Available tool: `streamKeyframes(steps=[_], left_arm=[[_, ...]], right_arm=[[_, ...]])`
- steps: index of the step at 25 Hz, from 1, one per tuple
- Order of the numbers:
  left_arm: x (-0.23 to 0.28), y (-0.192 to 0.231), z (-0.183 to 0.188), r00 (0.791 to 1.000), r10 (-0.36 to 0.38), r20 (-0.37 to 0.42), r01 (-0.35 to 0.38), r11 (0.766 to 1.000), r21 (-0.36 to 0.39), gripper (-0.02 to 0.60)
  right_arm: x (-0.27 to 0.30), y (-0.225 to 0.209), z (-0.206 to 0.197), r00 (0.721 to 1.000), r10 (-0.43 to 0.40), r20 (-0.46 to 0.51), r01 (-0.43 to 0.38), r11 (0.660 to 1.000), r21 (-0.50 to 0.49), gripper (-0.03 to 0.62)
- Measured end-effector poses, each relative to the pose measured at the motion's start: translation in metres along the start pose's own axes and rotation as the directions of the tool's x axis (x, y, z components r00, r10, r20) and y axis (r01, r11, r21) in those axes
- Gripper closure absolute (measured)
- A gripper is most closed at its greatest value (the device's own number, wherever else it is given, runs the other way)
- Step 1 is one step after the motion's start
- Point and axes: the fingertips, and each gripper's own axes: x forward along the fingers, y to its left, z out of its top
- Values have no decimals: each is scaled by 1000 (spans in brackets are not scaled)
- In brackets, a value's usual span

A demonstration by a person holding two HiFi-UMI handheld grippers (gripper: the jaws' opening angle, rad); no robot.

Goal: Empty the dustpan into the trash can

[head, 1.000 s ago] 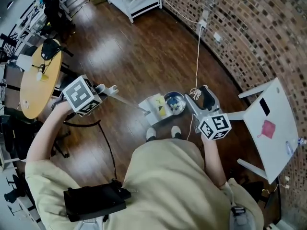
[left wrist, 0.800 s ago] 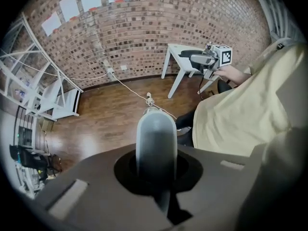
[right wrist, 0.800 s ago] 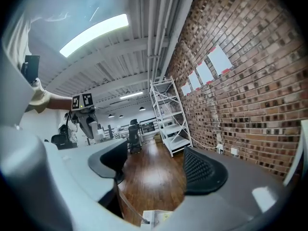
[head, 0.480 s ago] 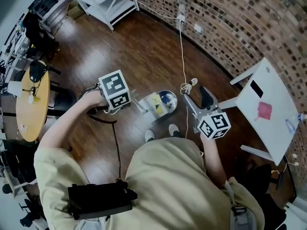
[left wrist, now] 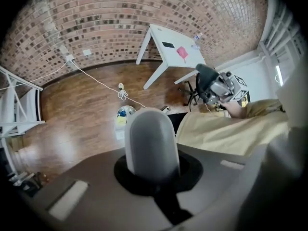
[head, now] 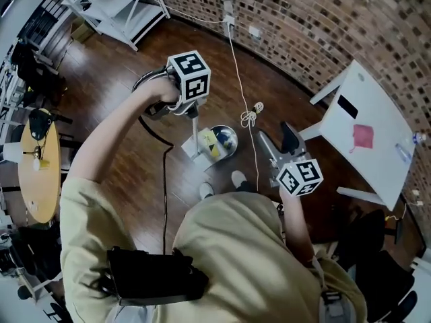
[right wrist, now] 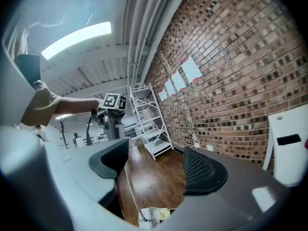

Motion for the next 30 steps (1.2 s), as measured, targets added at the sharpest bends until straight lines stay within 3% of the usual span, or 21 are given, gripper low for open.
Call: streamKeyframes(steps=[9, 14, 16, 21, 30], left_arm=[[-5, 48, 152, 985, -47, -165, 32, 995, -95, 581], [6, 35, 217, 971, -32, -236, 8, 995, -99, 581], [10, 16, 223, 964, -22, -266, 7, 998, -57, 574], [11, -26, 203, 936, 12, -352, 36, 991, 131, 577], [8, -18, 206, 957, -11, -291, 34, 997, 75, 580]], right_arm=[[-44, -44, 6, 985, -157, 68, 153, 986, 69, 255], [-72, -73, 1, 971, -232, 65, 224, 968, 114, 258], [-83, -85, -1, 965, -255, 66, 246, 962, 118, 258], [-100, -107, -6, 954, -292, 64, 282, 950, 135, 258], [-87, -106, -2, 961, -267, 75, 255, 956, 142, 260]])
